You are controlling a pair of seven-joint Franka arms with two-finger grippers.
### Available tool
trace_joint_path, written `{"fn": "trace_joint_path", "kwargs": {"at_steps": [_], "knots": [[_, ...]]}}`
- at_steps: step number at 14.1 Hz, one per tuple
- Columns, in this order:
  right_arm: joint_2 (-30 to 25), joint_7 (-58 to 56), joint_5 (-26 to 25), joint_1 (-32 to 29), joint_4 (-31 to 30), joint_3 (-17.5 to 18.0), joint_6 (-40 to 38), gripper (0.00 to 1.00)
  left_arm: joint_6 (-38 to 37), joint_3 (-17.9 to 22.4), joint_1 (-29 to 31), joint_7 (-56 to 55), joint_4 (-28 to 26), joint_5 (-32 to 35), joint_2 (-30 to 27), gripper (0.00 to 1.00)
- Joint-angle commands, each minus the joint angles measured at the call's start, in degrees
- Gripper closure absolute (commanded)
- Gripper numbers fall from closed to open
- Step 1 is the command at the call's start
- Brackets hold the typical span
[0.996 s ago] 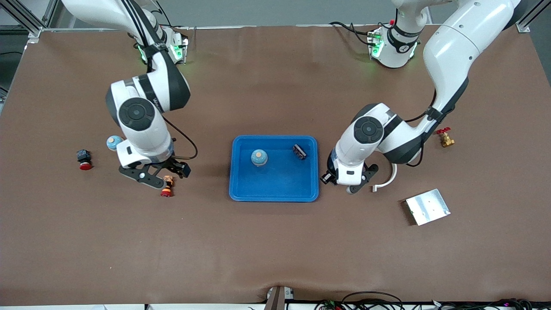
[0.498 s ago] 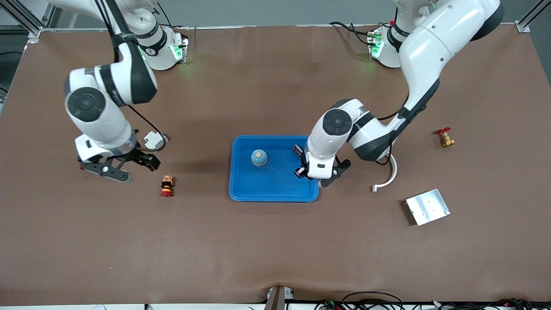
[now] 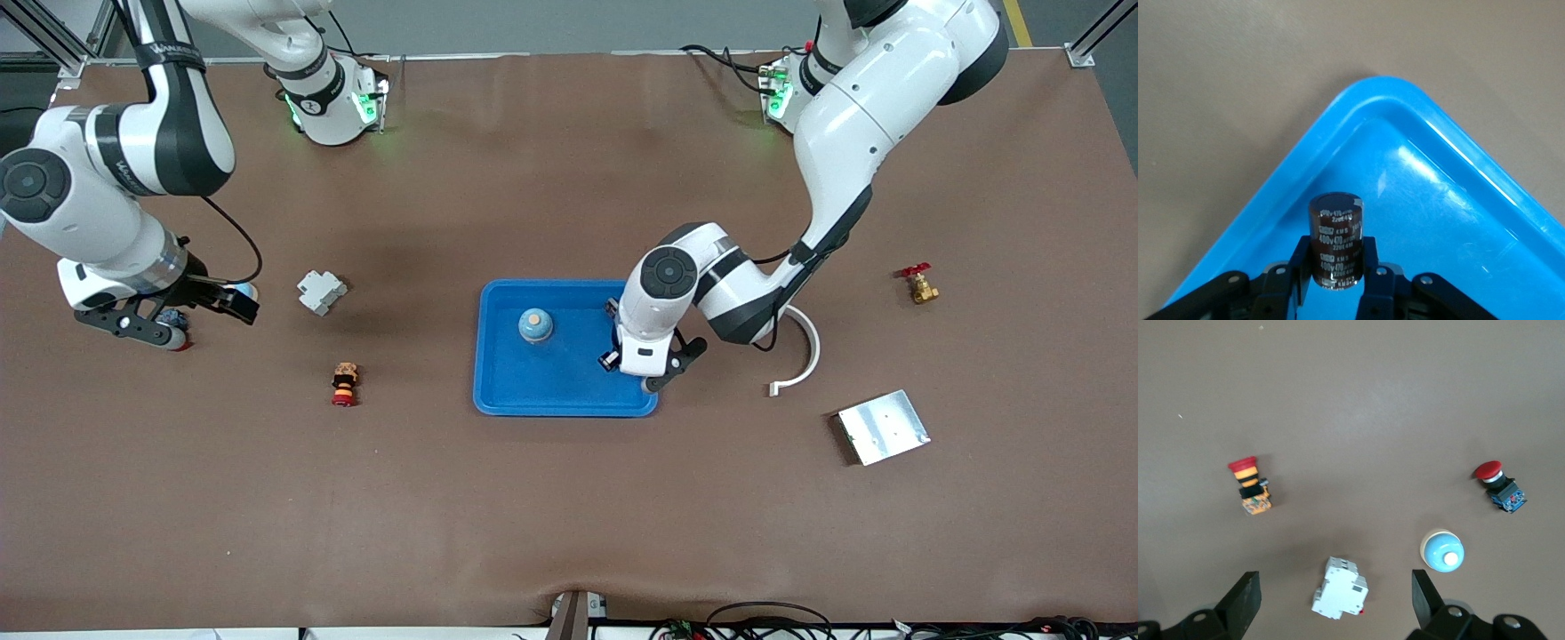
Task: Place electrolytic capacitor and blue bell in tray
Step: 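Carry the capacitor to the tray while the right gripper reaches the second bell, then release the capacitor in the tray while the right gripper grasps the bell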
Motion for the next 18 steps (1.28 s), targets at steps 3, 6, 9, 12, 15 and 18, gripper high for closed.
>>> {"fn": "trace_joint_path", "kwargs": {"at_steps": [3,6,9,12,15,18], "knots": [[-7.22,-9.05,1.16,-5.67,-7.89,0.92,2.54,0.0,-0.05,1.76,-2.77,0.25,4.56,-0.87,3.35,0.95],[-9.59,-14.25,1.16,-9.01,-14.64,0.83,9.38,0.0,0.04,5.28,-5.67,0.08,4.92,-1.05,3.44,0.94],[-11.01,-16.35,1.16,-11.03,-19.58,0.83,13.43,0.0,0.04,5.37,-5.77,0.08,5.0,-1.05,3.44,0.93],[-11.01,-18.03,1.25,-12.79,-24.67,0.74,19.92,0.0,0.13,5.37,-5.77,0.08,5.0,-1.05,3.44,0.86],[-10.31,-18.12,1.25,-13.23,-28.28,0.39,26.17,0.0,0.13,5.37,-5.85,0.16,5.0,-0.96,3.44,0.0],[-8.55,-18.21,1.25,-14.2,-28.91,0.39,28.21,0.0,0.13,5.37,-5.85,-0.01,4.92,-1.05,3.35,0.0]]}}
